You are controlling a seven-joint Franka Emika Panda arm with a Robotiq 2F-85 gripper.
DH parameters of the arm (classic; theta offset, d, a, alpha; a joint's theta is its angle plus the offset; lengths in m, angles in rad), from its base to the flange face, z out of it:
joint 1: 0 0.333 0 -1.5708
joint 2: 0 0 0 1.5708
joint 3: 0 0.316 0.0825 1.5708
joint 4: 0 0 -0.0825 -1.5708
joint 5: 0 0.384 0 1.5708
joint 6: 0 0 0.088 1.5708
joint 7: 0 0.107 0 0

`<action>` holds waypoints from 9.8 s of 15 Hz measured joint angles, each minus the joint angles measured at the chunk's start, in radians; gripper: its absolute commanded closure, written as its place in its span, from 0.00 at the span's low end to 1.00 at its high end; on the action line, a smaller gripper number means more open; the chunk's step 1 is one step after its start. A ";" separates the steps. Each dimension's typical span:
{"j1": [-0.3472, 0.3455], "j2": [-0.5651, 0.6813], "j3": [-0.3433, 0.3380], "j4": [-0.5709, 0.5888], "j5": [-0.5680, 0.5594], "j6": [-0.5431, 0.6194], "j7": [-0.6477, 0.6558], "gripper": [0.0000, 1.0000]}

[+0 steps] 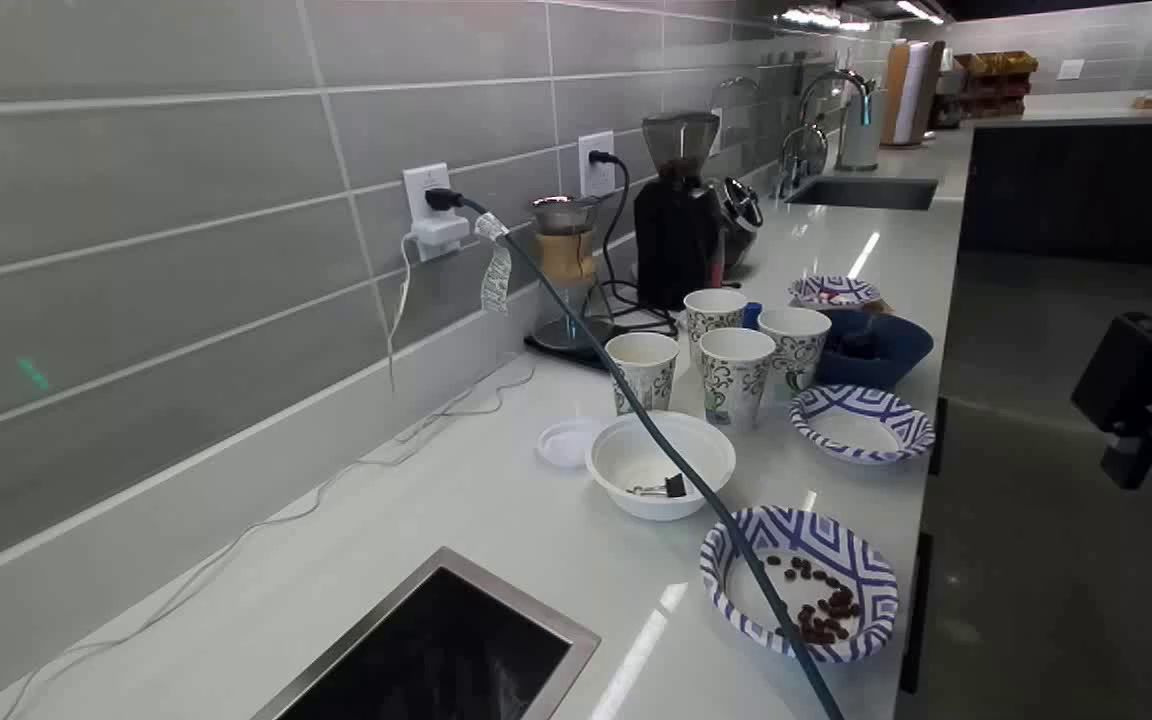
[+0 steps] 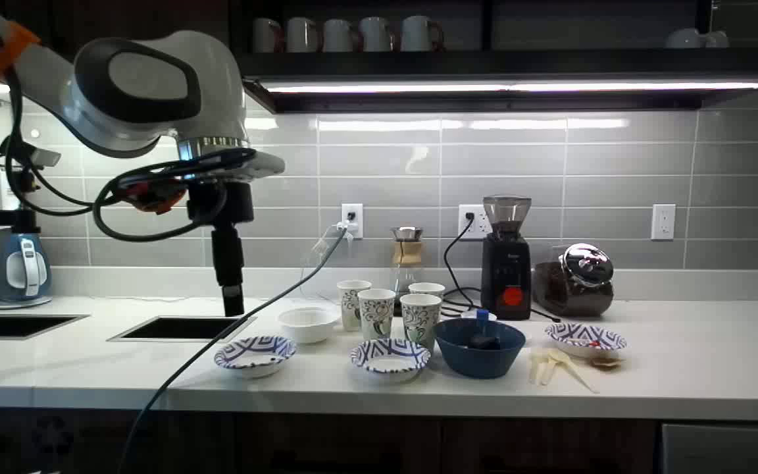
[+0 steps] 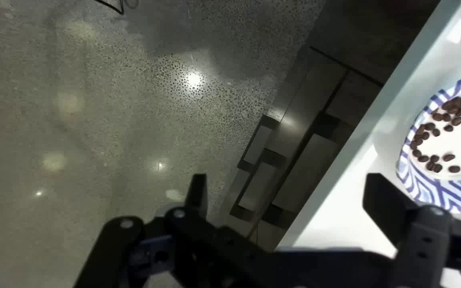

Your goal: Stack the white and blue plates from right to left

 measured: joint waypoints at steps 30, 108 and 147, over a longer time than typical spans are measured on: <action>-0.019 0.732 -0.184 0.266 0.390 0.641 0.101 0.56; 0.139 0.566 -0.169 0.148 0.716 0.303 -0.737 0.00; 0.091 0.672 -0.198 0.205 1.029 0.108 -0.920 1.00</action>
